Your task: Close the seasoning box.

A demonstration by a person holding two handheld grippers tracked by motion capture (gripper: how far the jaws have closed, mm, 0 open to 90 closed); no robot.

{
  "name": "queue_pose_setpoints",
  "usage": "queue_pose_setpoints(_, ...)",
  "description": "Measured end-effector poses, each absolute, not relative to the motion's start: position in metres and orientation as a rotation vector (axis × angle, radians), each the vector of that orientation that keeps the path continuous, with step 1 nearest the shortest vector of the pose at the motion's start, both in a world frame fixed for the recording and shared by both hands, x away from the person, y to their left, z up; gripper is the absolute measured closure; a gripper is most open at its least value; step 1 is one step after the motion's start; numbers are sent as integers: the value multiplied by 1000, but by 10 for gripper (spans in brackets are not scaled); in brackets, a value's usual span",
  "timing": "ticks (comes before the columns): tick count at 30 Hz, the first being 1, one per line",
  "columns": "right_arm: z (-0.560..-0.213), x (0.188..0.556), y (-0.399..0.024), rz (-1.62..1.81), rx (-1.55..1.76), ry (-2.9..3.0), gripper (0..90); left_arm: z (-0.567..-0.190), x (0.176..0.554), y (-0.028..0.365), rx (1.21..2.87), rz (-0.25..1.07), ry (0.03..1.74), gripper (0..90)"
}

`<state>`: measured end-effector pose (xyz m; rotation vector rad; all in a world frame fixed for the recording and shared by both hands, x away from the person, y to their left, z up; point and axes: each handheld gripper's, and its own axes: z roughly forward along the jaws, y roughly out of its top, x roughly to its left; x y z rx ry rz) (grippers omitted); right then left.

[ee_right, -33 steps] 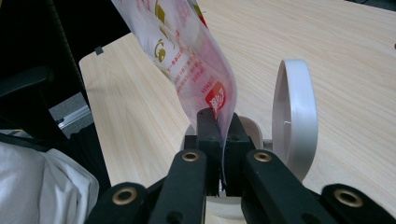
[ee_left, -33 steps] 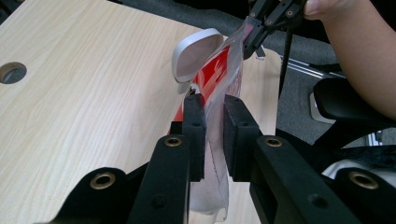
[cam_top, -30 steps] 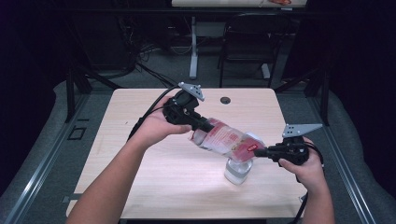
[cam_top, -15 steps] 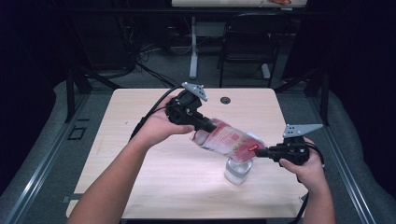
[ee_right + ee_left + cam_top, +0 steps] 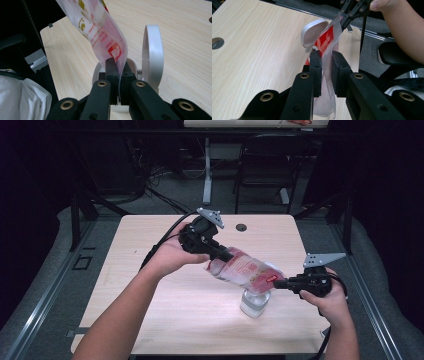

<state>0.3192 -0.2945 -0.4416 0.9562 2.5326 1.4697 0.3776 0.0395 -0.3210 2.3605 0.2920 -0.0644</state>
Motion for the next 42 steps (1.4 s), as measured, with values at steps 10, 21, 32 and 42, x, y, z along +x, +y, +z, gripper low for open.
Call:
queue_pose_setpoints(10,-441,318,-294,1484,944,2545,893,-320,377,40,2355,-64,291,807)
queue_pose_setpoints(21,-439,317,-296,1484,944,2548,893,-321,378,40,2349,-70,293,806)
queue_pose_setpoints(32,-440,317,-295,1497,949,2545,893,-320,377,40,2350,-64,297,807)
queue_pose_setpoints(42,-439,318,-294,1490,945,2540,892,-321,377,42,2340,-66,302,806)
